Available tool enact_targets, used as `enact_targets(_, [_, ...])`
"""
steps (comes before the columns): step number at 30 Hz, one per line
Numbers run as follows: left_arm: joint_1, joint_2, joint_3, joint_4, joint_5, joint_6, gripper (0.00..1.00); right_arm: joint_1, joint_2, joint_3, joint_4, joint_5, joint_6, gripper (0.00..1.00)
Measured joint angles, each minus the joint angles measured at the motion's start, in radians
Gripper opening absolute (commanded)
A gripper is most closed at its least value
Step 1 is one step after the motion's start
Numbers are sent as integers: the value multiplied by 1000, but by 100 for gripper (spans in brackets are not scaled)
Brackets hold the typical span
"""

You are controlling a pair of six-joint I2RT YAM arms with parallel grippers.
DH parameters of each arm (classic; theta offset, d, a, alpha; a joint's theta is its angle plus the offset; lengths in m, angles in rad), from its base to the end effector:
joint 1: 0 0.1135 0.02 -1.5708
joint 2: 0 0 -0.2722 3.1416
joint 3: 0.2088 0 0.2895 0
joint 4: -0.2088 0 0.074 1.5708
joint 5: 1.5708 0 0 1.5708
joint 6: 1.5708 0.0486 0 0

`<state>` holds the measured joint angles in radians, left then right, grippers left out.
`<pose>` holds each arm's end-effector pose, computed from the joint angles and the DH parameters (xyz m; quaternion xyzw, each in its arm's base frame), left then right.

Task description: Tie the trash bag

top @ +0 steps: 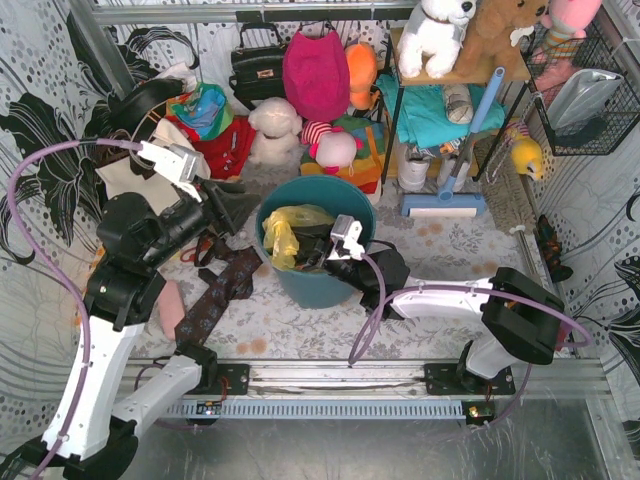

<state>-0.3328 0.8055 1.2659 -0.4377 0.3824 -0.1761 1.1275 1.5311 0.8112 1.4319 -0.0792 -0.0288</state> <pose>0.1619 -0.0751 0.4921 0.1892 0.6736 -0.3053 0.6460 0.1485 0.3218 0.3239 -0.2575 0.3287 0.4884 0.7662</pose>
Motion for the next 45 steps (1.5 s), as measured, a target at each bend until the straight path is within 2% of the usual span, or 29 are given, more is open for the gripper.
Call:
enact_targets(10, [1,14,-118,-25,48,-74,45,0,39,3,61,44,-48,0])
enact_targets(16, [10,-21,-172,50,92,-120,45,5,54,3,102,102,-74,0])
enact_targets(23, [7,-42,-229,108,222,-178,44,5,82,21,136,134,-93,0])
enact_targets(33, [6,-38,-309,126,327,-242,46,5,91,25,152,139,-93,0])
enact_targets(36, [6,-40,-307,100,327,-230,48,5,91,25,152,132,-92,0])
enact_targets(38, [6,-41,-289,55,311,-207,57,5,91,24,152,127,-92,0])
enact_targets(40, [6,-36,-242,-13,277,-170,60,5,91,24,152,123,-92,0])
enact_targets(45, [6,-23,-73,-156,183,-73,59,5,91,24,152,101,-92,0])
